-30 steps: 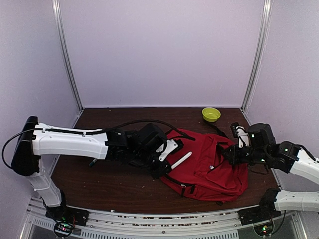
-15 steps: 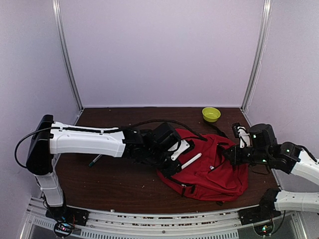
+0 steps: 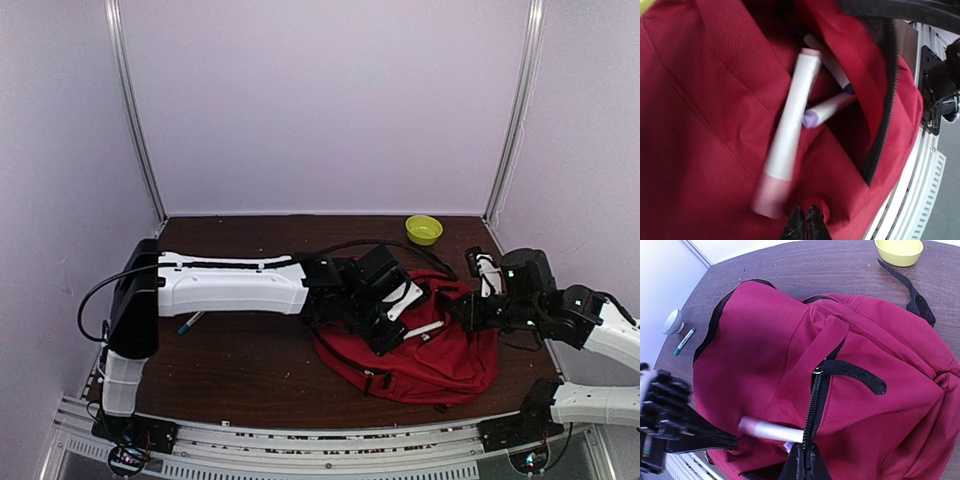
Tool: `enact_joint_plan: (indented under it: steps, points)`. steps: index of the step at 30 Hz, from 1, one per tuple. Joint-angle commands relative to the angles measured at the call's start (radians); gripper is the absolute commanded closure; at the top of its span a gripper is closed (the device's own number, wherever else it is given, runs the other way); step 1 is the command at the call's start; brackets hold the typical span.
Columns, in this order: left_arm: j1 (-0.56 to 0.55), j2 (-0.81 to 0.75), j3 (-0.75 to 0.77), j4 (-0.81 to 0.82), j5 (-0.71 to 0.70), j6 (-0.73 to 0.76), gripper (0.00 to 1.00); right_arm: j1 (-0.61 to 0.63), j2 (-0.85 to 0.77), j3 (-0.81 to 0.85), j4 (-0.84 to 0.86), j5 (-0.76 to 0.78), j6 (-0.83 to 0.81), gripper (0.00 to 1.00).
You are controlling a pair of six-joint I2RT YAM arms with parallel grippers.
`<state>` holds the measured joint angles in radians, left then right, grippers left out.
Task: Pack the student bag
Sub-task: Place the pen in the lower front pocket of the bag.
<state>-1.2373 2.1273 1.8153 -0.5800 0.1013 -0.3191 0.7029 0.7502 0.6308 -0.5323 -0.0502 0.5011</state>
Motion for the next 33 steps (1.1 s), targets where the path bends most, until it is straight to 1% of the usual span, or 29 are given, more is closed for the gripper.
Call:
enact_joint_plan:
  steps: [1, 3, 8, 12, 20, 23, 28, 30, 33]
  points:
    - [-0.005, 0.062, 0.111, -0.031, 0.032, -0.101, 1.00, 0.007, -0.030, 0.023, -0.005, -0.010, 0.002, 1.00]
    - [-0.004, 0.096, 0.159, -0.037, 0.026, -0.152, 1.00, 0.008, -0.033, 0.021, -0.005, -0.011, 0.005, 1.00]
    - [-0.003, 0.200, 0.294, -0.036, 0.084, -0.242, 1.00, 0.008, -0.040, 0.010, 0.007, -0.020, 0.012, 1.00]
    - [0.001, 0.251, 0.364, -0.016, 0.117, -0.292, 1.00, 0.008, -0.045, 0.002, 0.006, -0.026, 0.012, 1.00]
    - [0.012, 0.260, 0.361, 0.093, 0.209, -0.324, 0.99, 0.007, -0.057, -0.014, 0.009, -0.024, 0.017, 1.00]
    - [0.012, 0.260, 0.352, 0.119, 0.242, -0.322, 0.92, 0.007, -0.055, -0.015, 0.011, -0.023, 0.017, 1.00]
    - [0.012, 0.209, 0.274, 0.205, 0.286, -0.309, 0.64, 0.007, -0.054, -0.017, 0.012, -0.019, 0.017, 1.00]
    - [0.012, 0.187, 0.244, 0.233, 0.291, -0.303, 0.58, 0.007, -0.051, -0.016, 0.012, -0.019, 0.016, 1.00]
    - [0.012, 0.158, 0.211, 0.258, 0.294, -0.291, 0.53, 0.007, -0.049, -0.012, 0.011, -0.019, 0.015, 1.00]
